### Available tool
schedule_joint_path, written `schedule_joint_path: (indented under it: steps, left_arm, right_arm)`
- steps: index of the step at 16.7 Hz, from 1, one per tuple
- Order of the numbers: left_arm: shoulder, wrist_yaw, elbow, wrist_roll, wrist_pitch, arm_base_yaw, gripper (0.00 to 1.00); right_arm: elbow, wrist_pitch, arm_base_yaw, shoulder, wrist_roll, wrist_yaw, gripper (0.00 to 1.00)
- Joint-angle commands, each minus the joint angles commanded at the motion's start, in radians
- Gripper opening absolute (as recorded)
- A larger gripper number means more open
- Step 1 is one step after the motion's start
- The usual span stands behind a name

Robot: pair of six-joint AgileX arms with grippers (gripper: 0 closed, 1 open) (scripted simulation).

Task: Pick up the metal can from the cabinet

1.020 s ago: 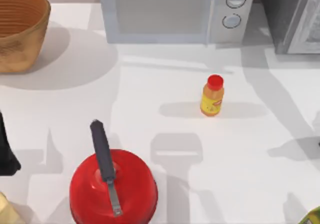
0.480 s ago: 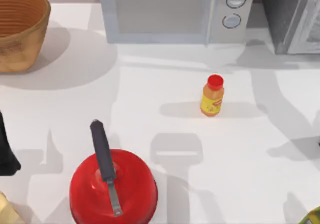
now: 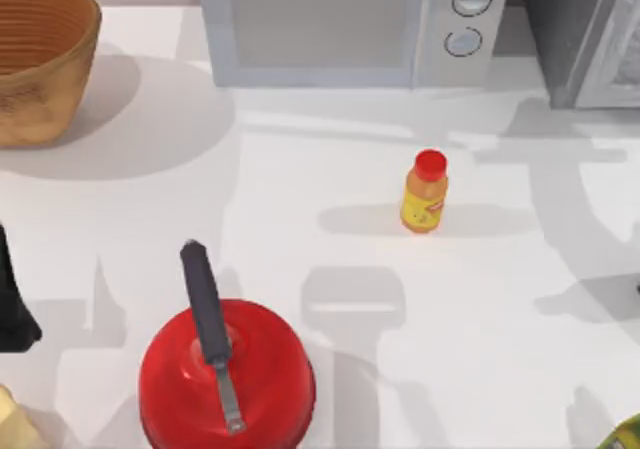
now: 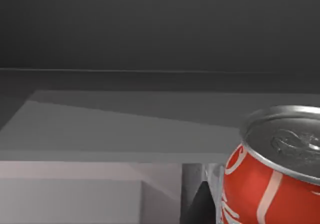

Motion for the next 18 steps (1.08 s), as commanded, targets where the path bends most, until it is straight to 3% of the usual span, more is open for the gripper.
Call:
schedule_joint_path:
  steps: [12, 18]
  left_arm:
    - [0.0, 0.0, 0.0, 0.0, 0.0, 0.0, 1.0]
    - [0.0, 0.0, 0.0, 0.0, 0.0, 0.0, 1.0]
  right_arm:
    - [-1.171, 0.378, -0.355, -0.759, -0.004, -0.367, 0.0]
    - [-1.539, 0.512, -0.485, -1.033, -0.007, -0.503, 0.0]
